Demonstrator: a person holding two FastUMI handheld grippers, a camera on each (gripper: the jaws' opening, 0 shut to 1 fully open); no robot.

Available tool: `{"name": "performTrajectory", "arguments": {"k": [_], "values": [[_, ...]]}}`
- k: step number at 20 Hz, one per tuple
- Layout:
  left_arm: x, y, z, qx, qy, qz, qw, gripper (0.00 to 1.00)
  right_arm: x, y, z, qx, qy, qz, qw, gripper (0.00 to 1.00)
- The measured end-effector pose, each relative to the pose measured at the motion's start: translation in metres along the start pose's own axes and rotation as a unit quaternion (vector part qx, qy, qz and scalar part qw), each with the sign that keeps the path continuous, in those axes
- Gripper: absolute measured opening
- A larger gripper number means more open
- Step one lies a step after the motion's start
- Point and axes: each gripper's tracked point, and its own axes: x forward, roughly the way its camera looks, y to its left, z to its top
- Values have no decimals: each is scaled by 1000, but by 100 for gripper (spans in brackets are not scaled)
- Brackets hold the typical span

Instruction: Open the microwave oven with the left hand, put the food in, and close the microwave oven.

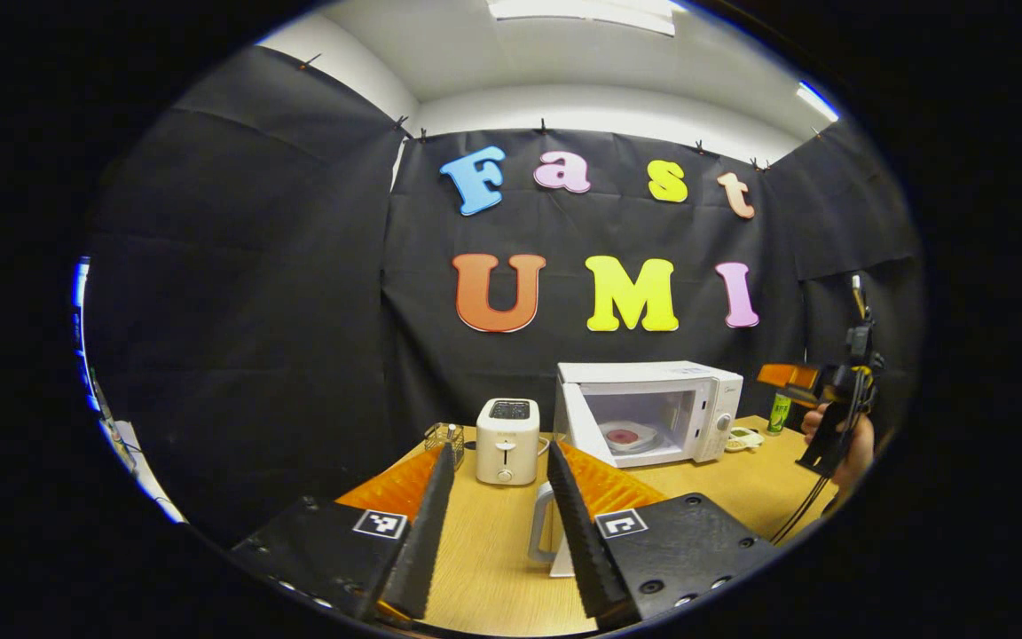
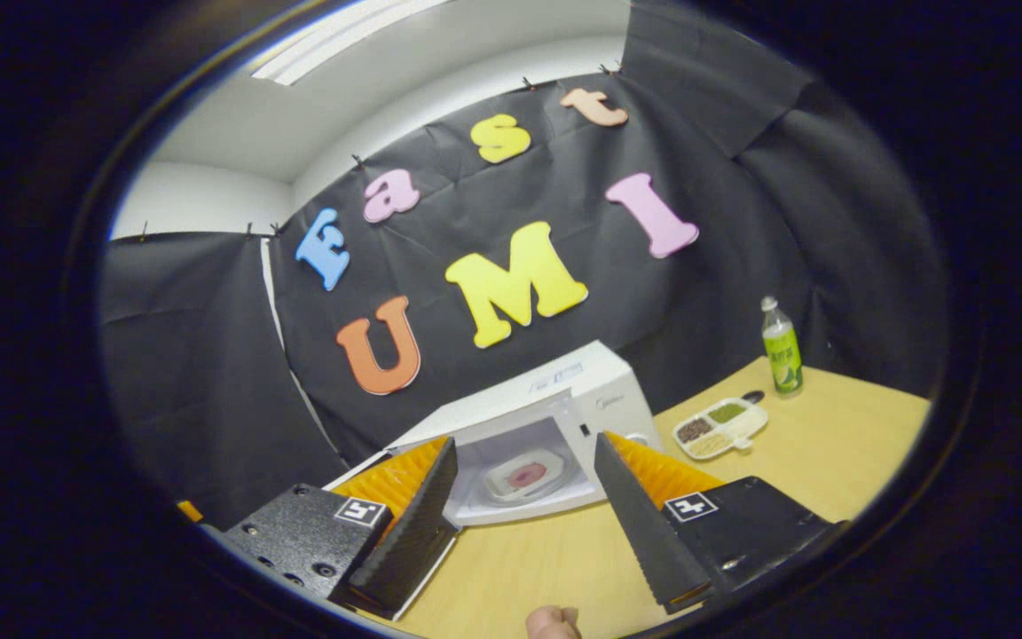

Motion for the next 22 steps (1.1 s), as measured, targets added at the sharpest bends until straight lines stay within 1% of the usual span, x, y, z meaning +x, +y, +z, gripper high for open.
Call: {"name": "performTrajectory", "arguments": {"k": [1,2,3,4,5,6,7,8,11,14,18,20,22], "values": [[3,0,-4,-2,0,-2,1000,39,-14,-4,16,-18,-14,2,1000,99],[6,1,-7,-4,2,-8,1000,42,-29,-5,30,-36,-25,4,999,99],[13,0,-14,-8,7,-15,1000,20,-42,-9,43,-52,-38,5,998,99],[16,0,-22,-9,9,-22,1000,21,-57,-10,53,-64,-46,5,997,99],[19,-3,-26,-10,10,-35,999,9,-69,-9,62,-73,-56,9,996,99],[22,0,-31,-9,9,-37,999,9,-80,-7,68,-77,-60,14,995,99],[42,8,-40,-11,11,-29,999,0,-90,-5,75,-80,-67,21,994,99],[39,3,-54,-16,25,-45,999,0,-101,-4,79,-81,-67,25,994,99],[64,5,-75,-42,36,-75,996,0,-123,-7,88,-103,-58,20,993,99],[82,-4,-98,-65,45,-118,990,0,-139,-3,88,-117,-48,27,992,100],[95,-19,-115,-65,46,-158,984,0,-156,2,90,-119,-39,49,991,100],[92,-26,-122,-59,47,-169,983,0,-163,-3,93,-119,-38,46,991,100],[87,-46,-119,-59,43,-196,978,0,-167,-6,97,-119,-40,45,991,100]]}}
